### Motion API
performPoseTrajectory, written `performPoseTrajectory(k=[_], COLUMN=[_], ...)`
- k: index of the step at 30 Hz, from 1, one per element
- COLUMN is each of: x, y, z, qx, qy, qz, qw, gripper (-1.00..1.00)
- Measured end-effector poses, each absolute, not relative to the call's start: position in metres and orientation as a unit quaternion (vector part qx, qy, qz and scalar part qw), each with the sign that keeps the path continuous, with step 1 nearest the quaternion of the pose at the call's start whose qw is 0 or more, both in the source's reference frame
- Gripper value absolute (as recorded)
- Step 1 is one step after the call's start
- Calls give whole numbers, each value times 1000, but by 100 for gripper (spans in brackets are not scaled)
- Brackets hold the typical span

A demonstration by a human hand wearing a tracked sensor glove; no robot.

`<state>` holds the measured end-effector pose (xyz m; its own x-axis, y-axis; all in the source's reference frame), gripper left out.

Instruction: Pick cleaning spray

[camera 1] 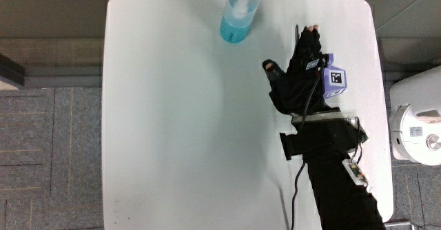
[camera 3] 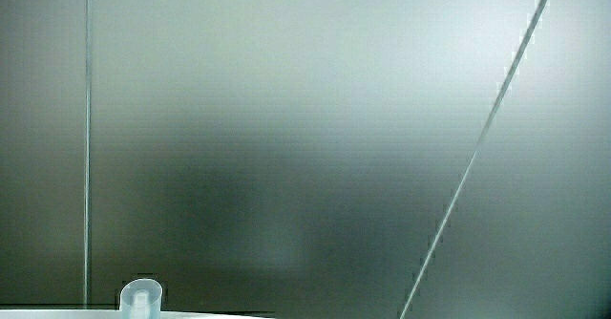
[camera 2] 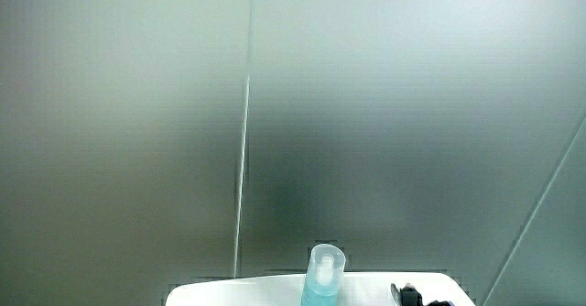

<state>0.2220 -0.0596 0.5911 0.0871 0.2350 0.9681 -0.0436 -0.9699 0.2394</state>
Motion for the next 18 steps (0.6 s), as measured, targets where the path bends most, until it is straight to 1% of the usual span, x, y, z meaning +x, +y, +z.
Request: performPoseTrajectory(k=[4, 5, 6, 7, 9, 12, 13, 15, 18], x=[218, 218, 213, 214, 207, 201, 197, 192, 186], y=[-59, -61, -61, -64, -70, -79, -81, -85, -91], z=[596, 599, 593, 600, 594, 597, 592, 588, 587], qx=[723, 726, 721, 721, 709, 708, 702, 686, 673], qy=[69, 68, 78, 87, 71, 56, 53, 42, 30], qz=[679, 675, 677, 674, 691, 691, 696, 713, 725], qw=[108, 113, 123, 131, 126, 135, 141, 140, 141], gripper=[0, 0, 0, 0, 0, 0, 0, 0, 0])
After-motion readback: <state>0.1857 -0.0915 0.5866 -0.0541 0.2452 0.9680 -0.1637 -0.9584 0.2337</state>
